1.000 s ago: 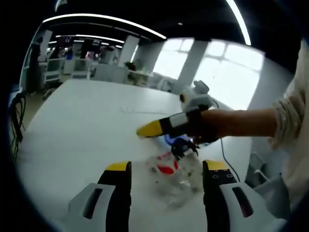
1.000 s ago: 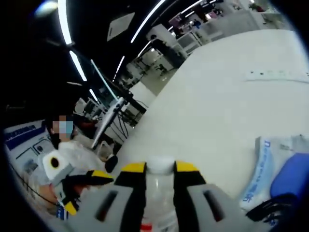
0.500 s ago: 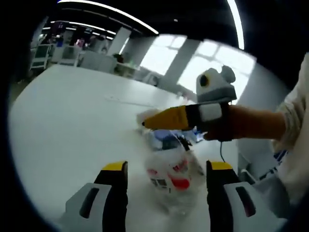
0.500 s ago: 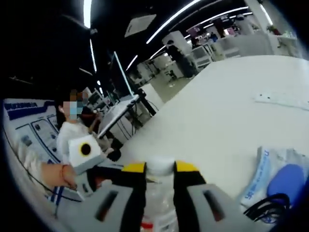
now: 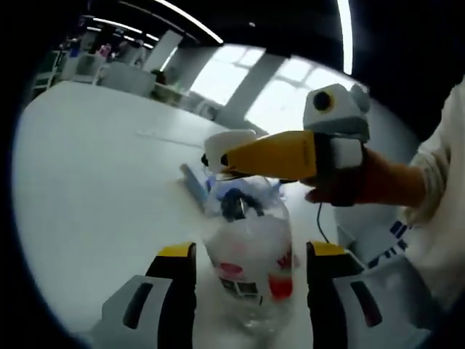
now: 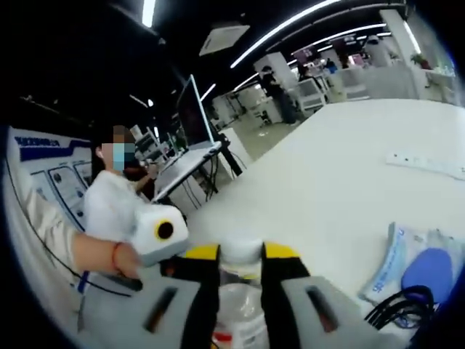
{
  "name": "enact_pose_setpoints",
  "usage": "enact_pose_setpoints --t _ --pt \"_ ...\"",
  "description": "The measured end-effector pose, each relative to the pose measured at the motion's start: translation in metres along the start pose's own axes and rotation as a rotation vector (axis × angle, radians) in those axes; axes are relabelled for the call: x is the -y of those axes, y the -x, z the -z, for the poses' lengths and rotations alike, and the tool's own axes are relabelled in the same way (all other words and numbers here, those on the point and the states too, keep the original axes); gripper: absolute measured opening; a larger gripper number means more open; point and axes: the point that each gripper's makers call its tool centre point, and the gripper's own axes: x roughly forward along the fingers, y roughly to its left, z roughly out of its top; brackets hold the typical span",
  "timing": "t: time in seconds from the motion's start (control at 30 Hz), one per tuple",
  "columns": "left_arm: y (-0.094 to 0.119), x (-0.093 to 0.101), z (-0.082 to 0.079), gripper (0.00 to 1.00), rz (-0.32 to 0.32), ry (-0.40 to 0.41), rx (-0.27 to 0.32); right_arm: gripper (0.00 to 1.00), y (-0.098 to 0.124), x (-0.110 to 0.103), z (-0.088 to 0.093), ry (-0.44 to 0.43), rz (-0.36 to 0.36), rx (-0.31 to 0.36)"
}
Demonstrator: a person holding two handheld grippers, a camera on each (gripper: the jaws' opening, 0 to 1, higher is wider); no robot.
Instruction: Arrange the tabletop items into an orderly group along one side of the table until the central work area is clear of visible clutter.
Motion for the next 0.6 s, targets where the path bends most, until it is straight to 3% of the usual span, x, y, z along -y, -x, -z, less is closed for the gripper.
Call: enact_pose_setpoints --t 0.43,0.6 --pt "0.0002 0.0080 0.0058 0.40 0.058 0.002 0.002 0.17 0.0039 -0.0053 0.0013 0.008 0.002 0.009" --pt "0.0023 0.0080 0.0042 0.40 0.054 -0.010 0.007 0.17 0.0059 -0.0066 0.0000 0.011 -0.004 0.013"
